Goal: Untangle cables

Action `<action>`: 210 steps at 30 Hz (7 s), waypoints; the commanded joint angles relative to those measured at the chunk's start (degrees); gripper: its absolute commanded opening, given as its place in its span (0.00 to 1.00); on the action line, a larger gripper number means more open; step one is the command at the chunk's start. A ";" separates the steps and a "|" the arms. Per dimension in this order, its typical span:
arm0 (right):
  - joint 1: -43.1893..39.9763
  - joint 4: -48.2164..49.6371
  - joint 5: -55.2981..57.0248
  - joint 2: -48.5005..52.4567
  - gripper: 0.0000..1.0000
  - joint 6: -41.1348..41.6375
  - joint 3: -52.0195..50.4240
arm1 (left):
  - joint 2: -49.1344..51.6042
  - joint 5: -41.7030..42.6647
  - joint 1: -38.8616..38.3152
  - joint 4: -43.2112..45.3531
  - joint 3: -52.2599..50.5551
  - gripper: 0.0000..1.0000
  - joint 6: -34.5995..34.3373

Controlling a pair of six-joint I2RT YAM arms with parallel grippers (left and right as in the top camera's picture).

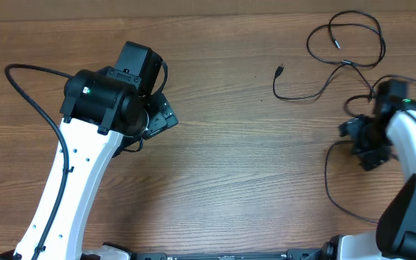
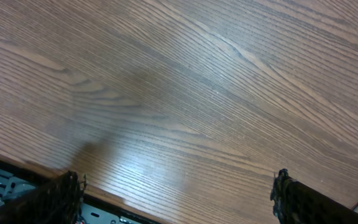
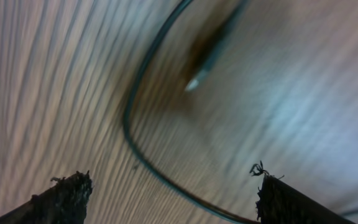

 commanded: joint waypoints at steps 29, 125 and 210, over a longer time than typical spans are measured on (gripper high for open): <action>6.73 13.94 -0.15 0.02 0.51 -0.02 -13.84 | -0.35 -0.17 0.20 0.39 1.18 1.00 0.66; -14.19 11.96 3.48 0.24 0.70 3.58 -7.02 | -0.35 -0.33 0.20 0.44 1.16 0.99 1.51; -4.26 6.80 -2.95 8.48 0.38 -26.71 5.66 | -0.35 -0.15 0.20 1.07 1.16 0.99 1.73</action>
